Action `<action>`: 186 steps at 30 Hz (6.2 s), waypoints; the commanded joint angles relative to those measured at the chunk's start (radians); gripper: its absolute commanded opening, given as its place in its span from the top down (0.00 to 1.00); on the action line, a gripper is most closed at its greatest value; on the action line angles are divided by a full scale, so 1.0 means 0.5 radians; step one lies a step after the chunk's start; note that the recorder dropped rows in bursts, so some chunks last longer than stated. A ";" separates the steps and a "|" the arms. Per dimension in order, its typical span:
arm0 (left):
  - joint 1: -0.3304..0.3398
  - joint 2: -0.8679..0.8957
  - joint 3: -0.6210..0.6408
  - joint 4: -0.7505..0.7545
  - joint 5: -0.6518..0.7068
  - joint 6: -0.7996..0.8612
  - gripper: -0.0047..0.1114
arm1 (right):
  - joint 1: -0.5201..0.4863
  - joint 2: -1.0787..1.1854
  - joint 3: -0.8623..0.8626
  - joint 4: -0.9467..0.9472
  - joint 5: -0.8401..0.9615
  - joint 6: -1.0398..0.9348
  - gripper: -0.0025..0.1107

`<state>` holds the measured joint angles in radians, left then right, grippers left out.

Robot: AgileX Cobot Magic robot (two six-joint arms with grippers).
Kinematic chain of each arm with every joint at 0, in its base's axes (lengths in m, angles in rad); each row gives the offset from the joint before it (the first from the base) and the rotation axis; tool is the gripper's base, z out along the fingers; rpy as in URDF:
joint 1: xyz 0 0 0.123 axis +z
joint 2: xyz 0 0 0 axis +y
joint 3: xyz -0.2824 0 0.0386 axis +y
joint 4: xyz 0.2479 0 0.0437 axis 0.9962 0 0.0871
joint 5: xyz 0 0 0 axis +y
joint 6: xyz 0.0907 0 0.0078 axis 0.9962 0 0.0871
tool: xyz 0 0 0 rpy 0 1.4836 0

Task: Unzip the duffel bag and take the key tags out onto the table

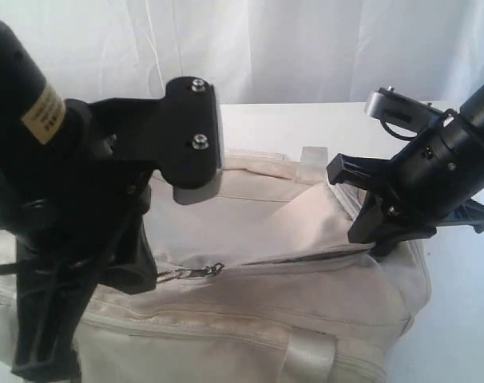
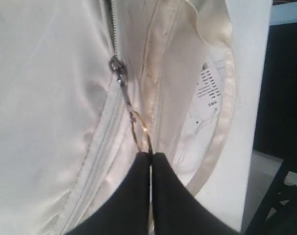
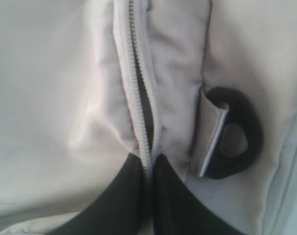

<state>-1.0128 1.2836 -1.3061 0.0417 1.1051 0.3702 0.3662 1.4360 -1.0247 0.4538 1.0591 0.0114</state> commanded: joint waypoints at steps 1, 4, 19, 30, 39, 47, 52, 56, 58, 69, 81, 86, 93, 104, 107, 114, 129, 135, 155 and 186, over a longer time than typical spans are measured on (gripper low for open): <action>-0.011 -0.157 0.007 0.130 0.232 -0.104 0.96 | -0.058 0.012 -0.007 -0.302 -0.157 -0.012 0.98; -0.011 -0.225 0.016 0.208 0.232 -0.165 0.96 | -0.058 0.012 -0.007 -0.302 -0.157 -0.012 0.98; -0.011 -0.690 0.558 0.863 0.232 -0.581 0.96 | -0.058 0.012 -0.003 -0.302 -0.157 -0.012 0.98; -0.011 -0.756 0.703 0.877 0.116 -0.686 0.96 | -0.051 -0.001 -0.007 0.329 -0.259 -1.033 0.87; -0.011 -0.756 0.703 0.701 -0.032 -0.668 0.96 | -0.054 -0.194 -0.057 0.646 -0.235 -1.605 0.43; -0.011 -0.756 0.703 0.725 -0.049 -0.702 0.96 | 0.115 -0.432 -0.160 1.044 -0.084 -2.233 0.43; -0.011 -0.756 0.703 0.729 -0.088 -0.834 0.96 | 0.519 -0.400 -0.160 1.121 -0.303 -2.446 0.43; -0.011 -0.756 0.703 0.732 -0.076 -0.897 0.96 | 0.899 -0.246 -0.160 0.994 -0.637 -2.475 0.43; -0.011 -0.756 0.703 0.732 -0.076 -0.903 0.96 | 1.034 -0.151 -0.160 0.866 -0.763 -2.475 0.43; -0.011 -0.756 0.703 0.732 -0.076 -0.903 0.96 | 1.308 0.190 -0.160 0.582 -1.188 -2.285 0.43; -0.011 -0.756 0.703 0.721 -0.080 -0.903 0.96 | 1.308 0.285 -0.160 0.589 -1.173 -2.180 0.64; -0.011 -0.756 0.703 0.721 -0.080 -0.903 0.96 | 1.308 0.284 -0.160 0.589 -1.173 -2.137 0.64; -0.011 -0.756 0.703 0.703 -0.080 -0.921 0.96 | 1.308 0.309 -0.160 0.585 -1.059 -2.053 0.80; -0.011 -0.756 0.703 0.974 0.145 -1.061 0.96 | 1.308 0.150 -0.160 0.211 -0.775 -1.771 0.98; -0.011 -0.756 0.703 1.081 0.118 -1.101 0.96 | 1.308 0.132 -0.160 0.199 -0.660 -1.762 0.98; -0.011 -0.756 0.703 1.235 0.155 -1.170 0.96 | 1.308 0.132 -0.156 0.131 -0.615 -1.704 0.98; -0.011 -0.752 0.725 0.367 -0.334 -0.993 0.91 | 1.308 0.132 -0.156 0.136 -0.613 -1.648 0.98; -0.011 -0.752 1.015 0.425 -0.547 -0.999 0.56 | 1.308 0.132 -0.156 0.136 -0.605 -1.585 0.98; -0.011 -0.752 1.333 0.719 -1.288 -1.272 0.57 | 1.308 0.132 -0.156 0.139 -0.568 -1.534 0.98; -0.011 -1.030 0.946 1.613 -0.222 -1.661 0.96 | 1.308 0.132 -0.156 0.140 -0.525 -1.534 0.98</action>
<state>-1.0218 0.7815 -0.8265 0.7009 0.9473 -0.4012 1.0238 1.5141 -1.1069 0.5540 0.7160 -0.7609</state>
